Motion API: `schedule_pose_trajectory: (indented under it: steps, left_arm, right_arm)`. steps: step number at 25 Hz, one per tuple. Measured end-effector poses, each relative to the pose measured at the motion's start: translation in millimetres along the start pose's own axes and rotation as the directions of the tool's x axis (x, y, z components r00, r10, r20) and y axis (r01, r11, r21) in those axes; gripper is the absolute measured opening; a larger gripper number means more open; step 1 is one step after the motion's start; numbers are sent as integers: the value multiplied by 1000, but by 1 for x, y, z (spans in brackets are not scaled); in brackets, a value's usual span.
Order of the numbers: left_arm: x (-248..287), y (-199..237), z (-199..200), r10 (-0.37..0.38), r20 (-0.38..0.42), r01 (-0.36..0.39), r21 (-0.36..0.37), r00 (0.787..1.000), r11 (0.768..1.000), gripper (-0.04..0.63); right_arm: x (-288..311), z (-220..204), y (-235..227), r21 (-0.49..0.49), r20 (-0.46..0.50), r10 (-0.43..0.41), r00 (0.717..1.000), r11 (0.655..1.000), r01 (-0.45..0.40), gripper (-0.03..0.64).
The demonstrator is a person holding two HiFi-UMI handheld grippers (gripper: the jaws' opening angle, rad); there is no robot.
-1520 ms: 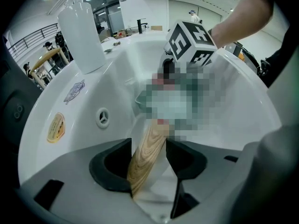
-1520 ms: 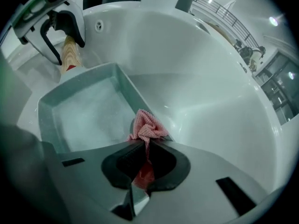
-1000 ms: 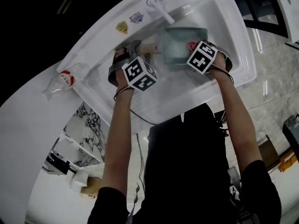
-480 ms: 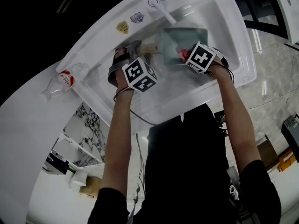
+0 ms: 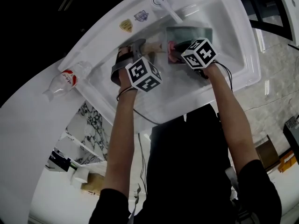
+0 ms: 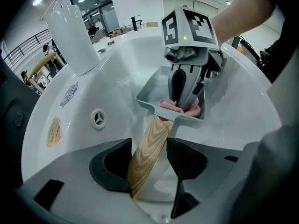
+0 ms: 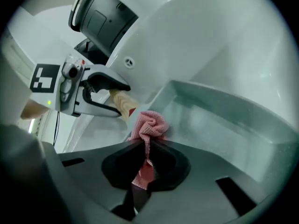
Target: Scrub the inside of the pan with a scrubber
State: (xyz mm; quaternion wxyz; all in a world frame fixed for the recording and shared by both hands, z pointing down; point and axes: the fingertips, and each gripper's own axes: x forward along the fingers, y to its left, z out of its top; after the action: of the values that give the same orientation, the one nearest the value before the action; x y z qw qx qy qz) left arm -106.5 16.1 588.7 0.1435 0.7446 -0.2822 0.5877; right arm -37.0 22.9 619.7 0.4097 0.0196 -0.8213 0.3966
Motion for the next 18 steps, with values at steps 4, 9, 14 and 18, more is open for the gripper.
schedule_pose_trajectory:
  steps: [4, 9, 14, 18]
  left_arm:
    - [0, 0, 0, -2, -3, 2, 0, 1000, 1000, 233]
    - [0, 1, 0, -1, -6, 1, -3, 1000, 1000, 233]
    - [0, 0, 0, -2, -5, 2, -4, 1000, 1000, 233]
    - [0, 0, 0, -3, -2, 3, -1, 1000, 1000, 233]
  right_arm:
    - [-6, 29, -22, 34, 135, -85, 987, 996, 81, 41]
    - [-22, 52, -54, -51, 189, -284, 940, 953, 298, 40]
    - [-35, 41, -61, -236, 147, -397, 906, 875, 422, 43]
    - [-27, 21, -38, -392, 77, -302, 950, 867, 307, 42]
